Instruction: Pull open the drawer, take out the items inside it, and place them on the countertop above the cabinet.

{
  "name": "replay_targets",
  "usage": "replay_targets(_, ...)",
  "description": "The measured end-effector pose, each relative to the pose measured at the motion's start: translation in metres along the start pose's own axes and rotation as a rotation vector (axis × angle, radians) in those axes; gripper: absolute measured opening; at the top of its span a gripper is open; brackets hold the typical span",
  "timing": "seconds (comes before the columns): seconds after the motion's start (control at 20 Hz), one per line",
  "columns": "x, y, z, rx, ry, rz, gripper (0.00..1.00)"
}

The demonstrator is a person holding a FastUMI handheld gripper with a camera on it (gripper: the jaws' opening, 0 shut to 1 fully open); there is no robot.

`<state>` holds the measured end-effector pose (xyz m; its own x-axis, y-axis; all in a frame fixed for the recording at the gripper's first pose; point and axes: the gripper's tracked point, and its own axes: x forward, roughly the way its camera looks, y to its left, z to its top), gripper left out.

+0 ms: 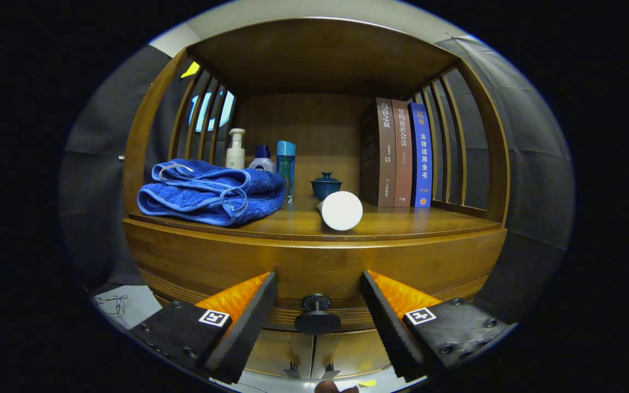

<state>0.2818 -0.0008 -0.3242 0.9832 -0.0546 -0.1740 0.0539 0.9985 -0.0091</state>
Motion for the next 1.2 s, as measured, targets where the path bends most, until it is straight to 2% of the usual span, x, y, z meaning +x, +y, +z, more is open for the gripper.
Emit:
replay_targets(0.15, -0.012, -0.004, 0.007, -0.001, 0.002, 0.006, 0.99)
replay_targets(0.4, -0.057, 0.0, 0.04, 0.021, -0.009, 0.033, 0.99)
replay_targets(0.65, -0.108, 0.006, 0.114, 0.037, -0.086, 0.065, 0.99)
replay_targets(0.85, -0.155, 0.013, 0.178, 0.102, -0.137, 0.098, 0.99)
replay_targets(1.2, -0.221, 0.004, 0.253, 0.072, -0.166, 0.06, 1.0)
